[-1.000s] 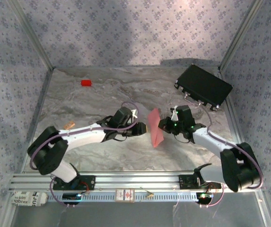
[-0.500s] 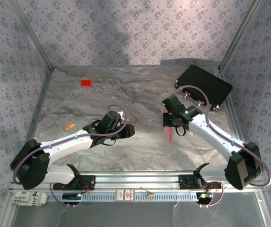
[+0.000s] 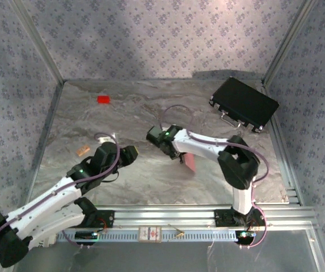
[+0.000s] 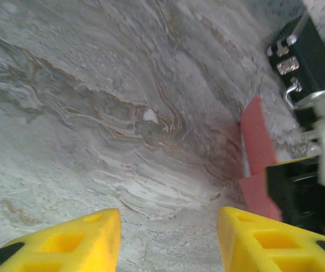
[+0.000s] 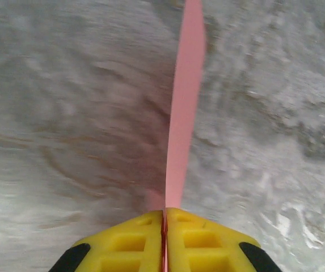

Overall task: Fold a paper plane with a square sheet of paper (pick it up from the middle)
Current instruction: Turn over the paper at the center of the table.

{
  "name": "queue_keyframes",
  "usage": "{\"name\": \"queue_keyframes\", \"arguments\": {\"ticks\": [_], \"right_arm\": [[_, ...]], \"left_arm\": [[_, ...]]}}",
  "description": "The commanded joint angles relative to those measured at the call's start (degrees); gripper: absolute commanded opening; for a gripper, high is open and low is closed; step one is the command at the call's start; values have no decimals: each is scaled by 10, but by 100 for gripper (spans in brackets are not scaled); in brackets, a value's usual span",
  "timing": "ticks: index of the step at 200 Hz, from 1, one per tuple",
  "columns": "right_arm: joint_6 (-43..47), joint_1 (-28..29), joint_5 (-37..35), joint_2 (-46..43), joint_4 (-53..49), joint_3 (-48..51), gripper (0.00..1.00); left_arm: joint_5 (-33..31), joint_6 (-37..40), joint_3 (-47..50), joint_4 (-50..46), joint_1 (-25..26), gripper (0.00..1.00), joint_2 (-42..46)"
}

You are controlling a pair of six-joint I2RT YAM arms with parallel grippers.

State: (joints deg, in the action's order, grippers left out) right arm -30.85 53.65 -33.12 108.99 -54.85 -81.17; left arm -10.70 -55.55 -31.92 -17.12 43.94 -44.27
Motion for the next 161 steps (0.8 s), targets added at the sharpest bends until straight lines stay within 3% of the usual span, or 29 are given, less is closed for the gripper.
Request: {"name": "queue_keyframes", "arguments": {"ticks": [1,12,36,69,85,103,128,161], "right_arm": [[-14,21,52,34,15,-45,12],[-8,27,86,39,34,-56,14],[2,22,180,11,104,-38,30],[-15,-30,306,-104,251,90,38],[-18,-72,379,-162,324,186,37],[-59,-130,460,-224,420,301,28],[-117,-203,526,-306,513,440,20],[-133,-263,616,-368,576,527,16]], "left_arm": [[-35,-21,13,-48,-7,48,31],[-30,-23,14,-50,-8,48,34],[-13,-25,11,-43,-10,48,21],[14,-13,0,-18,-9,48,-18],[37,-4,-2,8,-10,48,-45],[80,5,-8,41,-11,48,-90],[133,10,-28,68,-11,46,-155],[176,1,-39,105,-11,44,-214]]}}
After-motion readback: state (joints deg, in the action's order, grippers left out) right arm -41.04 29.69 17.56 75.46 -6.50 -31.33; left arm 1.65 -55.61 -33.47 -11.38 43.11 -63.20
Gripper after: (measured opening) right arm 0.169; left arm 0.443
